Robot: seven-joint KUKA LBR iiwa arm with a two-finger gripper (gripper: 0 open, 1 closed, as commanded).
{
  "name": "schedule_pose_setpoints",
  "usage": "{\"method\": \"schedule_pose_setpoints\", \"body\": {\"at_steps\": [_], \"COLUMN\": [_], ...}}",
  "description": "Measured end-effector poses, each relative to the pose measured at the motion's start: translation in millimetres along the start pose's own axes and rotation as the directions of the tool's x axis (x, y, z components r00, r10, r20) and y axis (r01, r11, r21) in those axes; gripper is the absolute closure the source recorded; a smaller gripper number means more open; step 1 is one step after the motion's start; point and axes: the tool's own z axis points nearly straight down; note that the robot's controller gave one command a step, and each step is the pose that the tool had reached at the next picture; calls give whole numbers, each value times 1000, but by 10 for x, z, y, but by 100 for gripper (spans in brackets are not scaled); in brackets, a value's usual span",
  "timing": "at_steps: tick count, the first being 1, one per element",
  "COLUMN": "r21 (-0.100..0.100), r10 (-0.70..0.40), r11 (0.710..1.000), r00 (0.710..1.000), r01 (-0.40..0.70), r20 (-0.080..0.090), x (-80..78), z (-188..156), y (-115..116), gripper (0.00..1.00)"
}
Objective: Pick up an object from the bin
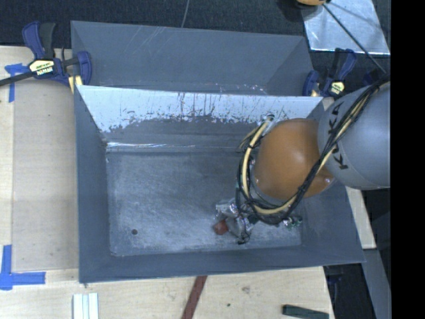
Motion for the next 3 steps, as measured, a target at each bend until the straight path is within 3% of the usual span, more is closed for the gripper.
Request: {"method": "schedule_pose_setpoints", "body": {"at_steps": [3], "r21": [1], "r10": [-64], "r11": [998], "r00": [998], "r01": [64], "r20": [-1], "x": [-112], "z": [-245], "y": [-19], "gripper": [100]}}
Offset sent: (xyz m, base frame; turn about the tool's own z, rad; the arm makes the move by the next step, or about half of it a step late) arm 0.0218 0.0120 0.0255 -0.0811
